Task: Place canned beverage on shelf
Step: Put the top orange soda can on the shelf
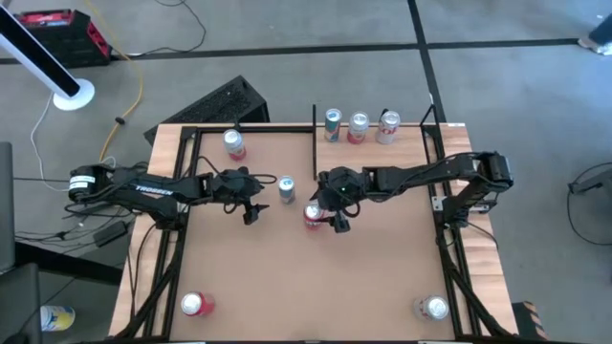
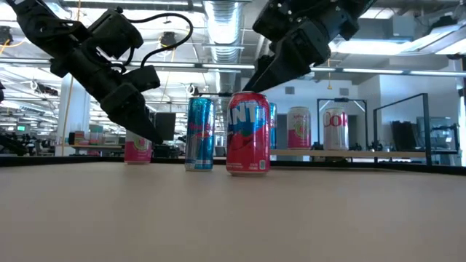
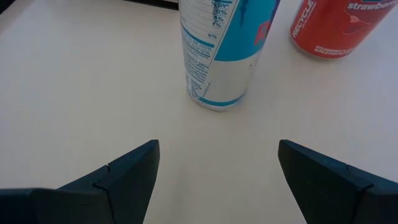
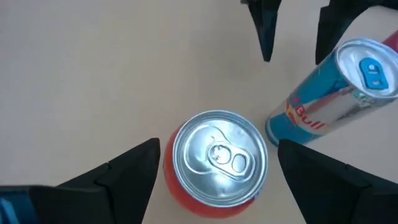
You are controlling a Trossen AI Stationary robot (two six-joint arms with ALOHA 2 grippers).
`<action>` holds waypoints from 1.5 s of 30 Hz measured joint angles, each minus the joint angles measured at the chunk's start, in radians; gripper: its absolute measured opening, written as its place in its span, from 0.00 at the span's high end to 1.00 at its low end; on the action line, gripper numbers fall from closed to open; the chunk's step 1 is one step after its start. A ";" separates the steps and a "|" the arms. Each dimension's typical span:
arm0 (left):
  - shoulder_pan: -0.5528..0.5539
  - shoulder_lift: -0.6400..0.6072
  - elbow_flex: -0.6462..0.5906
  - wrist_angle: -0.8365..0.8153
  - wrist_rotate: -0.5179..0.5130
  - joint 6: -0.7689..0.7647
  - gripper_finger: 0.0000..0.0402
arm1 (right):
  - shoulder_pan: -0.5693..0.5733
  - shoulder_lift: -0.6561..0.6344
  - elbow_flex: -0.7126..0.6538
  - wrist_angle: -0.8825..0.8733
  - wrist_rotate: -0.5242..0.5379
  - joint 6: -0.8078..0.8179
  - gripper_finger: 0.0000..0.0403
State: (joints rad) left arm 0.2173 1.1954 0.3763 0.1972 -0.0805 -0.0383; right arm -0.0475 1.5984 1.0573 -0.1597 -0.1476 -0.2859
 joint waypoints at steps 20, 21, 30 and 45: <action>0.000 0.000 0.000 0.000 0.013 0.000 0.22 | -0.001 0.044 0.001 -0.003 0.000 -0.003 0.14; 0.000 0.000 0.000 0.000 0.013 0.000 0.22 | -0.001 0.044 0.001 -0.003 0.000 -0.003 0.14; 0.000 0.000 0.000 -0.001 0.013 0.000 0.22 | -0.005 0.035 0.001 -0.002 0.000 -0.003 0.25; 0.000 0.000 0.000 -0.006 0.014 0.000 0.22 | -0.099 -0.085 0.000 -0.151 -0.001 -0.017 0.27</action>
State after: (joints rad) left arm 0.2176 1.1950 0.3763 0.1913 -0.0669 -0.0383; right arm -0.1462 1.5131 1.0573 -0.3107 -0.1486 -0.3031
